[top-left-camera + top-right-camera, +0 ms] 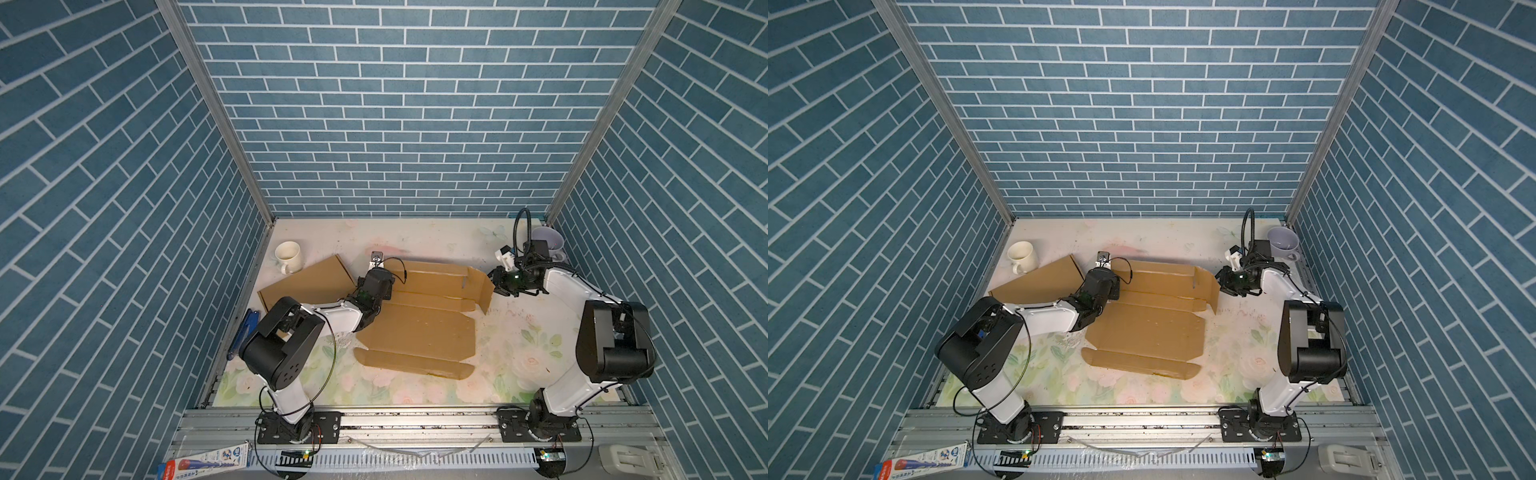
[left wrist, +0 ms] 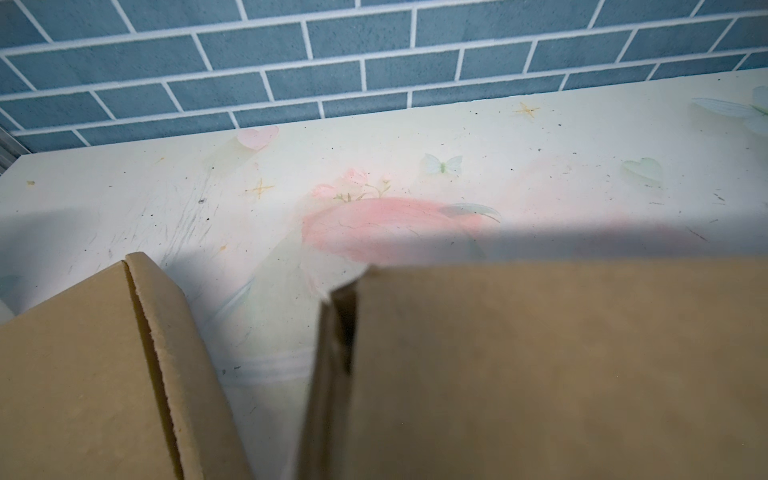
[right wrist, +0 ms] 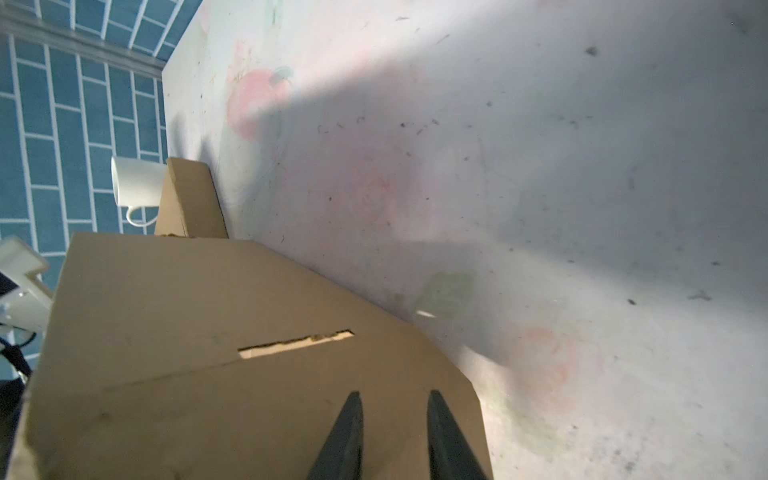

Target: Fold the paper box

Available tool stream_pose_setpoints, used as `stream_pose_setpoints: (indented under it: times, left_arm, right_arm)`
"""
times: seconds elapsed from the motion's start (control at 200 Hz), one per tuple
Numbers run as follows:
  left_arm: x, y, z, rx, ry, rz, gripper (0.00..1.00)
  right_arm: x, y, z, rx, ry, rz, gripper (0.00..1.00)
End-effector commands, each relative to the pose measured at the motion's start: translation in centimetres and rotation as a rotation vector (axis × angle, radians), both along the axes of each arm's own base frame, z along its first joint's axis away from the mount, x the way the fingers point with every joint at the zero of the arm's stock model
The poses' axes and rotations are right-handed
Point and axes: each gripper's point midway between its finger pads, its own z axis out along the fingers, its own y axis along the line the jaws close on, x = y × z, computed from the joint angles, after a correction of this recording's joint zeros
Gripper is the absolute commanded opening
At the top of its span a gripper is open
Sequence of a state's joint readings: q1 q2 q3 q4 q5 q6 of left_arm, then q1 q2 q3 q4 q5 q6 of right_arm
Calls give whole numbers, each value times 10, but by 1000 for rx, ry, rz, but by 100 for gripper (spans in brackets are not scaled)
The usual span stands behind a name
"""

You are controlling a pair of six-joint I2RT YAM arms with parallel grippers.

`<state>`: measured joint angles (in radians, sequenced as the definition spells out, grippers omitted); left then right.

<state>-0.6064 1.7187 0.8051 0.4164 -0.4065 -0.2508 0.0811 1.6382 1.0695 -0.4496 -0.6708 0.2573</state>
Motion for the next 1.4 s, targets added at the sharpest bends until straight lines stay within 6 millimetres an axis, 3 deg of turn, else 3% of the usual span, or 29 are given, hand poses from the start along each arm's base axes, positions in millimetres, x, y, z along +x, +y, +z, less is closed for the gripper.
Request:
stream_pose_setpoints:
  times: [0.0,0.185,0.265,0.435,0.545,0.745,0.875,1.05,1.29,1.355,1.395]
  left_arm:
    - [-17,17,-47,89,156,28,0]
    - [-20,20,-51,85,171,39,0]
    - [-20,18,-52,78,171,34,0]
    - [-20,14,-56,74,180,12,0]
    - [-20,11,-58,75,192,-6,0]
    - [-21,7,-63,72,211,-32,0]
    - [-19,4,-65,72,221,-42,0]
    - [-16,3,-63,56,225,-21,0]
    - [-13,1,-64,-22,247,64,0]
    - [-12,6,-64,-14,256,123,0]
    - [-12,8,-64,-14,264,153,0]
  right_arm:
    - [-30,8,-15,-118,32,99,28]
    - [-42,4,-8,-191,-3,110,29]
    - [-38,11,-5,-178,-50,101,36]
    - [-3,15,-1,-278,-268,107,50]
    - [22,24,8,-307,-421,131,52]
    - [40,44,10,-338,-606,167,52]
    - [56,44,3,-352,-665,103,44]
    - [76,42,7,-429,-776,-84,25]
    - [89,34,-6,-725,-792,-324,9]
    - [91,32,0,-814,-800,-379,0]
    - [91,32,2,-843,-807,-400,0]
